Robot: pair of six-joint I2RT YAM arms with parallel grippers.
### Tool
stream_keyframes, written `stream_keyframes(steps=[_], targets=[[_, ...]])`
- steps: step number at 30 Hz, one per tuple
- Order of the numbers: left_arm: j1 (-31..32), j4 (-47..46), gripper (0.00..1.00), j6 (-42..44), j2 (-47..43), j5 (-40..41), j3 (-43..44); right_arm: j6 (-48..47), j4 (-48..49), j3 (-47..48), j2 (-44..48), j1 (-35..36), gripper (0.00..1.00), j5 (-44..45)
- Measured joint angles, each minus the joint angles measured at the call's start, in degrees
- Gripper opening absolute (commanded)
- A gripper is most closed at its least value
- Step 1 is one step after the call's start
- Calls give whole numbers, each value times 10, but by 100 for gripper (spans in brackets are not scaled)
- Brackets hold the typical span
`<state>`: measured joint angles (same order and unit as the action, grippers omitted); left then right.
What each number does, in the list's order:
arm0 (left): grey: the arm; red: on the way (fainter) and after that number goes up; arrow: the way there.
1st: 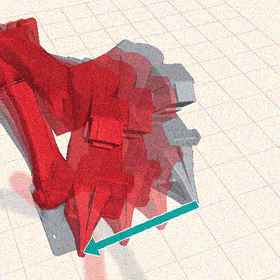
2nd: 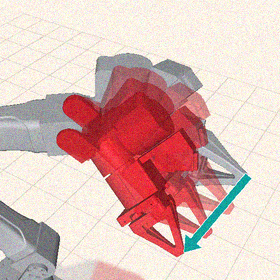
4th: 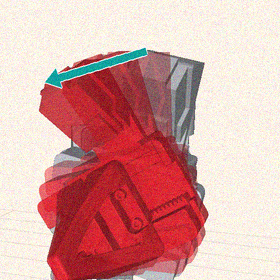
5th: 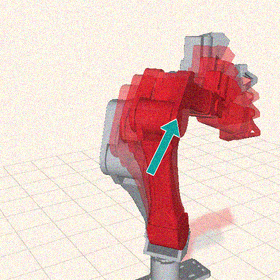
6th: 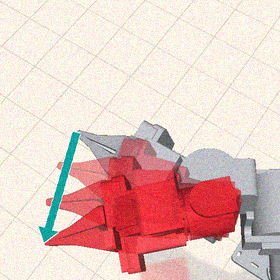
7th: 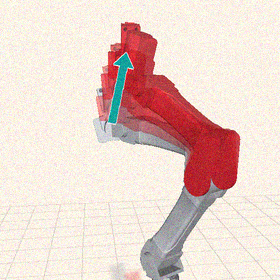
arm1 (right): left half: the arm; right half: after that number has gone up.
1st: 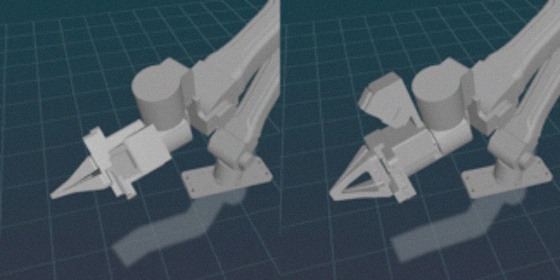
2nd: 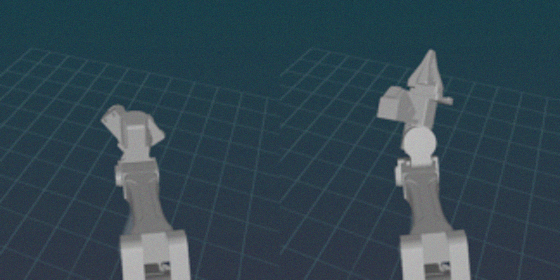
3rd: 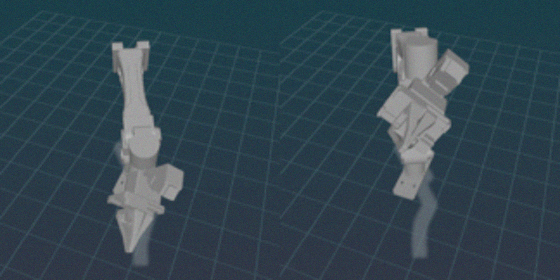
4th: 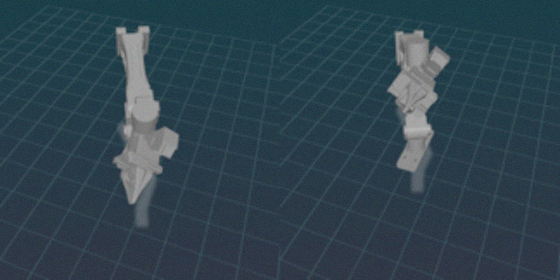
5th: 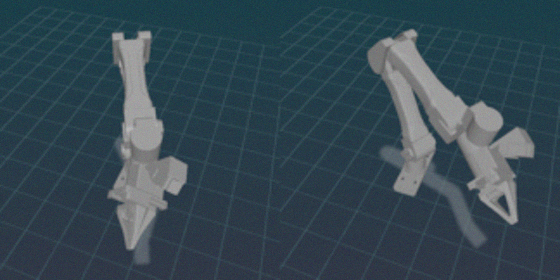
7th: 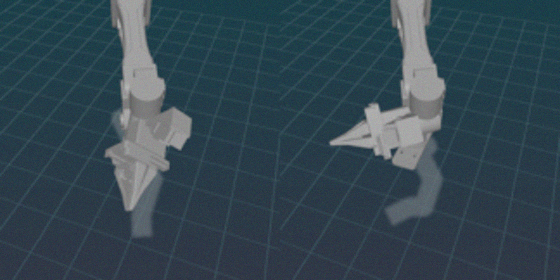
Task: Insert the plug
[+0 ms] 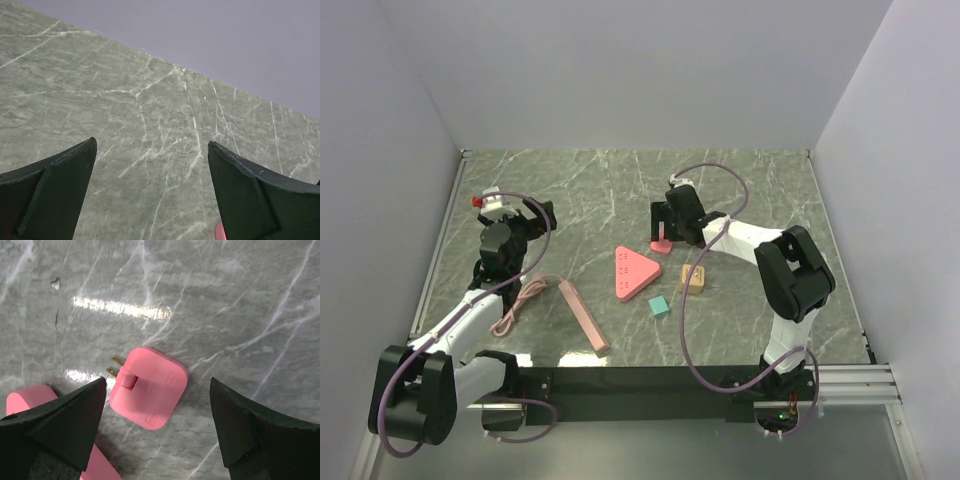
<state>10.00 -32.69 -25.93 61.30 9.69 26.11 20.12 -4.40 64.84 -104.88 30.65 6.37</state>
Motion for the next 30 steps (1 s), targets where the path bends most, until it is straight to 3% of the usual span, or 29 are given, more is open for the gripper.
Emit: stream_keyframes(steps=[22, 25, 30], targets=[[2, 12, 99, 0, -14, 2, 2, 6, -64, 30, -50, 43, 90, 52], [2, 12, 99, 0, -16, 2, 2, 6, -64, 35, -52, 43, 86, 52], [3, 13, 99, 0, -16, 2, 2, 5, -64, 35, -53, 43, 58, 51]])
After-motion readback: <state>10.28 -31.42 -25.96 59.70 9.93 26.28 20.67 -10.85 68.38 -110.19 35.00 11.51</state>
